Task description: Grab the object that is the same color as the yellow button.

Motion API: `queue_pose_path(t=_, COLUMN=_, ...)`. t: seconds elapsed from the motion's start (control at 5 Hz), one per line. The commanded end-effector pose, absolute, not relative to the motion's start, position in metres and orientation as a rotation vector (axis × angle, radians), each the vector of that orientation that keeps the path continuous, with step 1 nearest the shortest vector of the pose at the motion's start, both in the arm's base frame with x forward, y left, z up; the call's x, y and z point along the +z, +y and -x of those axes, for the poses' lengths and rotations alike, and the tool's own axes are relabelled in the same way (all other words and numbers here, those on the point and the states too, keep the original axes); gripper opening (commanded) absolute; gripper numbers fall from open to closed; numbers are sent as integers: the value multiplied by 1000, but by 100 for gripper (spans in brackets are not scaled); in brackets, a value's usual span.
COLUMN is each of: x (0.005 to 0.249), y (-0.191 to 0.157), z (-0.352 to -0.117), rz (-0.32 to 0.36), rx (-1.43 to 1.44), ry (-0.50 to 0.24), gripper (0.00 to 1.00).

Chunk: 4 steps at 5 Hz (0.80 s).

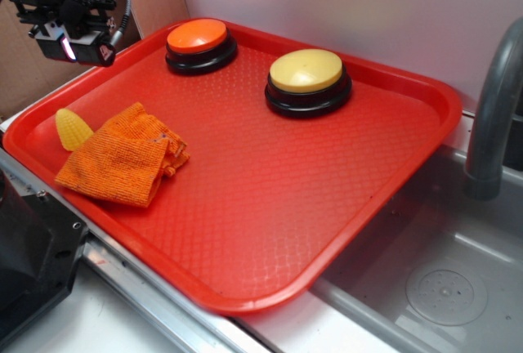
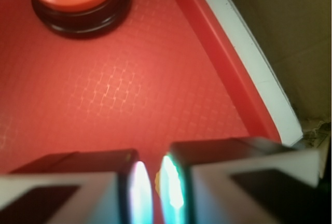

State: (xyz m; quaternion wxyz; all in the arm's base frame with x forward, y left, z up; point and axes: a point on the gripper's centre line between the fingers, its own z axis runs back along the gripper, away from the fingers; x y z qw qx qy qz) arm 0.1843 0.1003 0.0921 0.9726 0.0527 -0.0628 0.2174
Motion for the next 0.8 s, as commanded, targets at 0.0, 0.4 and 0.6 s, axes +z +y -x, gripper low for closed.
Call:
queue_pose_path(t=0.0, x=92, y=116, z=-129, rz=-95, rx=480, ry=-164, gripper=100)
queue_pose_path(t=0.4, x=52, y=119, z=-120, rz=-72, rx=474, ry=-87, gripper=100)
queue_pose_path(t=0.6, x=34, y=114, z=-135, rz=-41, rx=441, ry=-64, gripper=100)
